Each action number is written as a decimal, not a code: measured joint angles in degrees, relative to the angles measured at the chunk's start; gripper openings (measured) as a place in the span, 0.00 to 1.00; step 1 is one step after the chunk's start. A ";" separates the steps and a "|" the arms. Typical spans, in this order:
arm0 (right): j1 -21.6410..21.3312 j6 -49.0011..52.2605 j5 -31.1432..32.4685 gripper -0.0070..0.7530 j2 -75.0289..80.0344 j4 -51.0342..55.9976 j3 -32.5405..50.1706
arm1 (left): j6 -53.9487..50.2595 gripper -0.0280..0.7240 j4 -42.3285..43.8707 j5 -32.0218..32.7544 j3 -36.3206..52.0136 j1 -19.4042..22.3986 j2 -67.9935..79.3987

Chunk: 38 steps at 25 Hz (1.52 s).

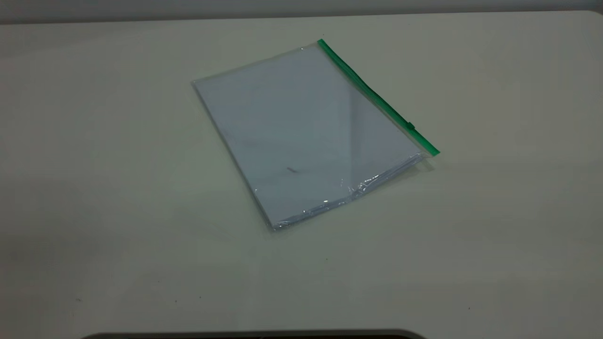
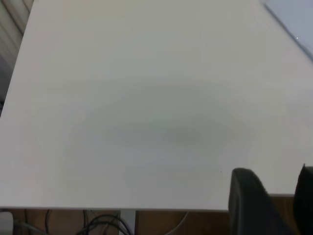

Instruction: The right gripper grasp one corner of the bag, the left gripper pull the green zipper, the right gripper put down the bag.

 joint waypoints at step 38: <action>0.00 -62.24 -37.68 0.74 97.55 70.67 -10.93 | 16.23 0.73 -20.12 -28.58 -16.63 -0.13 63.64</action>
